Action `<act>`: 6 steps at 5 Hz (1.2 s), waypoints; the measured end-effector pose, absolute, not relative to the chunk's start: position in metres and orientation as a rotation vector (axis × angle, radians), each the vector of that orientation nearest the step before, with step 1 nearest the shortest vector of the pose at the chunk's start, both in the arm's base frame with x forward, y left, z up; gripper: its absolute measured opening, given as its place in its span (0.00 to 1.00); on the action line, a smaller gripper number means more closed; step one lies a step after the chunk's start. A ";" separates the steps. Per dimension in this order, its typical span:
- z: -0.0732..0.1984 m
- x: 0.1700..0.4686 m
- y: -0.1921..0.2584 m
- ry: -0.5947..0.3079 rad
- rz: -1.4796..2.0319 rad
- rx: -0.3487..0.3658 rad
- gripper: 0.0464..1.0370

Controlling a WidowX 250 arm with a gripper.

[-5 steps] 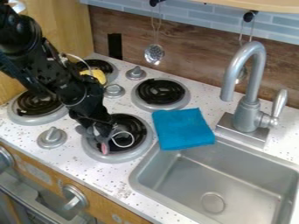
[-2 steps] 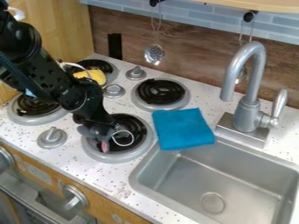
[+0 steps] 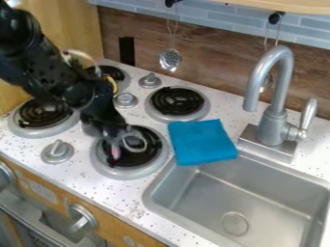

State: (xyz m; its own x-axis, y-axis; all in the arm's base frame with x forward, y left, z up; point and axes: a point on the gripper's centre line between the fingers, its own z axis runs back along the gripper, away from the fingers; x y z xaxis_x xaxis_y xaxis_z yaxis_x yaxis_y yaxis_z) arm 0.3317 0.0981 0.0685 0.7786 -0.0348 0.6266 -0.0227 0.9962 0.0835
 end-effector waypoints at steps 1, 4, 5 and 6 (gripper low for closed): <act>0.091 0.356 0.081 -0.765 -0.095 0.079 0.28; 0.077 0.418 0.011 -0.725 -0.246 -0.059 0.28; 0.069 0.422 -0.002 -0.703 -0.285 -0.045 0.33; 0.059 0.420 0.006 -0.666 -0.205 -0.021 0.65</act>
